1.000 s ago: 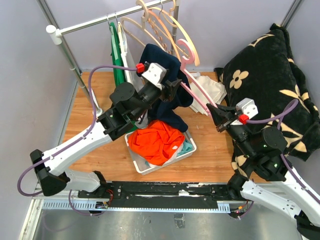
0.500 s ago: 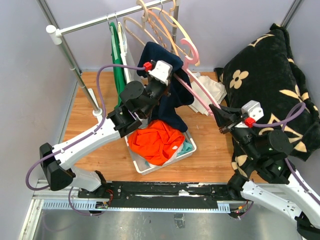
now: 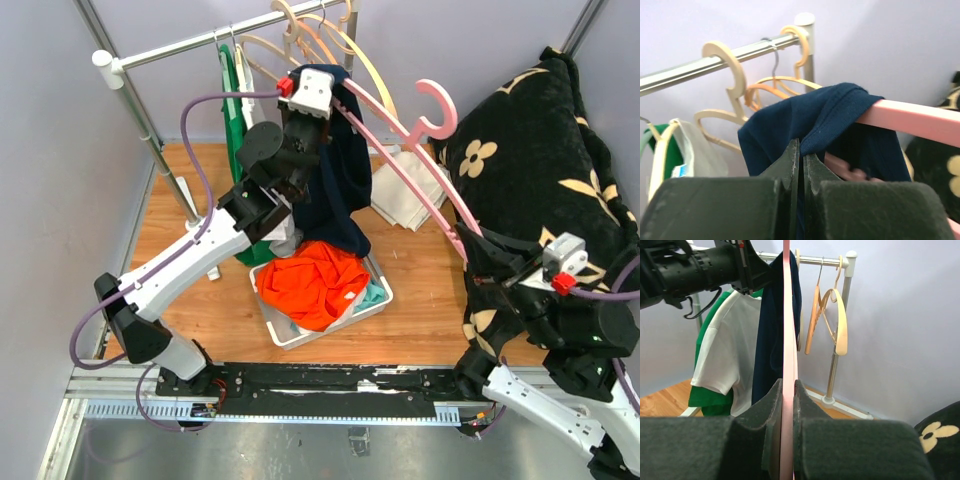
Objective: Remove the t-shirt from the hanger
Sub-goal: Remove the T-shirt from the hanger, then place the T-shirt in the bin.
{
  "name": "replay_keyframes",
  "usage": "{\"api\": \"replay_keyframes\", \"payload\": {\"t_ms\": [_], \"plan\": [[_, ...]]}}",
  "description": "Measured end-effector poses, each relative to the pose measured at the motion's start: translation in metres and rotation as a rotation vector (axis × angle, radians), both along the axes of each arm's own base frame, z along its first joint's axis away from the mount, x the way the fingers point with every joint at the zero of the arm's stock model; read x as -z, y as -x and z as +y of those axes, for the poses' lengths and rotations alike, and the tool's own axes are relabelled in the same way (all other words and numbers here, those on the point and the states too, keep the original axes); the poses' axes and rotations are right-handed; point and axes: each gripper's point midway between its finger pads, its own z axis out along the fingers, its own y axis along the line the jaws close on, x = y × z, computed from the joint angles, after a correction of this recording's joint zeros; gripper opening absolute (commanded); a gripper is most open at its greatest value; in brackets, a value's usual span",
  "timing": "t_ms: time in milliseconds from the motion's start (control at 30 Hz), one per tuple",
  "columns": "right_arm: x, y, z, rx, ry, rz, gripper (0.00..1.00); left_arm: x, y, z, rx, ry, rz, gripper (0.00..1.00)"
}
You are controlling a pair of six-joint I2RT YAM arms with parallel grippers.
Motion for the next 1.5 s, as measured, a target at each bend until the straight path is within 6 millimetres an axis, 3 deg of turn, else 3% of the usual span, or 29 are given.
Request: {"api": "replay_keyframes", "payload": {"t_ms": [300, 667, 833, 1067, 1300, 1500], "plan": [[-0.003, 0.022, -0.024, -0.002, -0.022, -0.05, 0.01, -0.002, -0.042, 0.016, -0.092, -0.038, 0.033, 0.01], [0.0, 0.022, -0.039, 0.057, -0.02, -0.049, 0.01, 0.003, -0.042, 0.008, -0.041, -0.077, 0.074, 0.01], [-0.004, 0.02, -0.046, 0.092, -0.044, -0.051, 0.01, -0.004, -0.026, 0.012, 0.012, -0.068, 0.085, 0.0], [-0.011, 0.013, -0.055, 0.151, -0.08, -0.052, 0.01, -0.022, 0.013, 0.017, 0.16, -0.038, 0.042, 0.0], [-0.005, -0.002, -0.049, 0.196, -0.053, -0.016, 0.01, -0.068, 0.046, 0.007, 0.335, 0.051, -0.06, 0.01], [0.002, -0.009, -0.044, 0.208, -0.036, 0.003, 0.01, -0.127, 0.082, 0.013, 0.458, 0.167, -0.191, 0.01]]}}
